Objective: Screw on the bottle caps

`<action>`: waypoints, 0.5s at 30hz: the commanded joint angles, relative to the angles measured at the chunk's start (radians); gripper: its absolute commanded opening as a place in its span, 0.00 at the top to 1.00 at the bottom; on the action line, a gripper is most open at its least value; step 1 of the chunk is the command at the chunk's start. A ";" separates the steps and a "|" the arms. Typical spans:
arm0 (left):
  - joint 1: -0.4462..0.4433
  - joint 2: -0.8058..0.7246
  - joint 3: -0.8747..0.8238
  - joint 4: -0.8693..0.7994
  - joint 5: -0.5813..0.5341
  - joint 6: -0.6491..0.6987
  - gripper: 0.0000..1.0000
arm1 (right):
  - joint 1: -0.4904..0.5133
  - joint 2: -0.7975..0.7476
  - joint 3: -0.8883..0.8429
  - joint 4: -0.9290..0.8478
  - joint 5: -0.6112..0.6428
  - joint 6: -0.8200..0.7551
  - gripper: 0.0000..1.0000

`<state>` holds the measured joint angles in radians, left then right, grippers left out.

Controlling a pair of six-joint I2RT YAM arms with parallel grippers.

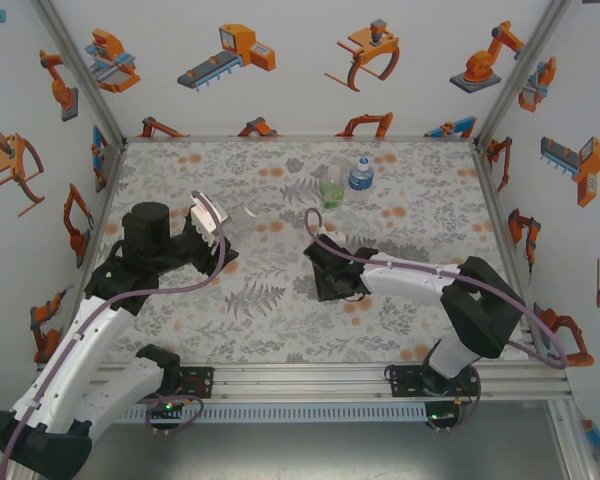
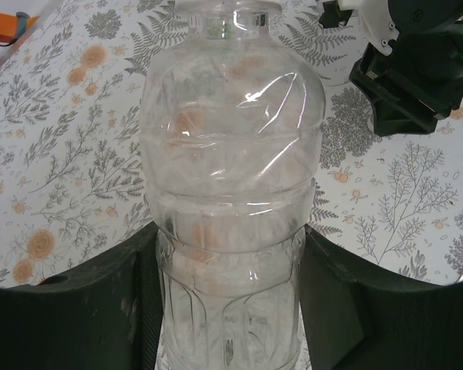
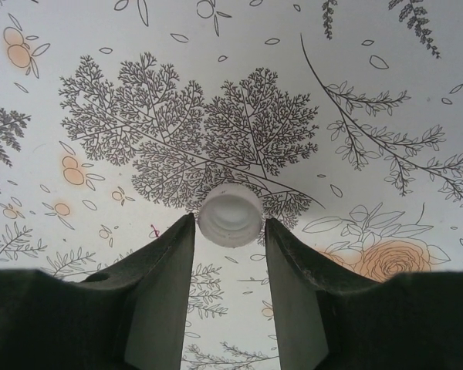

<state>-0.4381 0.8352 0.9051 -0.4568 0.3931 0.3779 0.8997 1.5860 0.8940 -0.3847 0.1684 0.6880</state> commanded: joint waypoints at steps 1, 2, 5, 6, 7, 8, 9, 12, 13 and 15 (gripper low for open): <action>-0.003 -0.001 0.020 -0.002 0.021 0.014 0.85 | 0.008 0.011 0.025 -0.005 -0.004 -0.007 0.59; -0.004 -0.002 0.019 -0.001 0.021 0.013 0.85 | 0.008 0.011 0.026 -0.007 -0.004 -0.008 0.59; -0.002 -0.005 0.018 -0.002 0.018 0.014 0.85 | 0.008 0.000 0.039 -0.039 0.017 -0.022 0.59; -0.003 -0.005 0.018 -0.002 0.018 0.014 0.85 | 0.008 -0.007 0.047 -0.052 0.026 -0.028 0.59; -0.002 -0.005 0.018 -0.002 0.018 0.014 0.85 | 0.008 -0.016 0.053 -0.065 0.035 -0.034 0.59; -0.003 -0.005 0.018 -0.002 0.018 0.014 0.85 | 0.008 -0.025 0.059 -0.073 0.041 -0.040 0.59; -0.004 -0.005 0.018 -0.002 0.018 0.014 0.85 | 0.008 -0.032 0.061 -0.074 0.043 -0.043 0.59; -0.002 -0.005 0.018 -0.002 0.019 0.014 0.85 | 0.008 -0.050 0.061 -0.065 0.029 -0.048 0.59; -0.002 -0.004 0.018 -0.003 0.018 0.014 0.85 | 0.008 -0.050 0.059 -0.057 0.018 -0.045 0.59; -0.002 -0.007 0.018 -0.003 0.016 0.014 0.85 | 0.008 -0.043 0.054 -0.043 0.001 -0.038 0.59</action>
<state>-0.4381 0.8352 0.9051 -0.4572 0.3931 0.3779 0.9005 1.5597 0.9310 -0.4183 0.1749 0.6571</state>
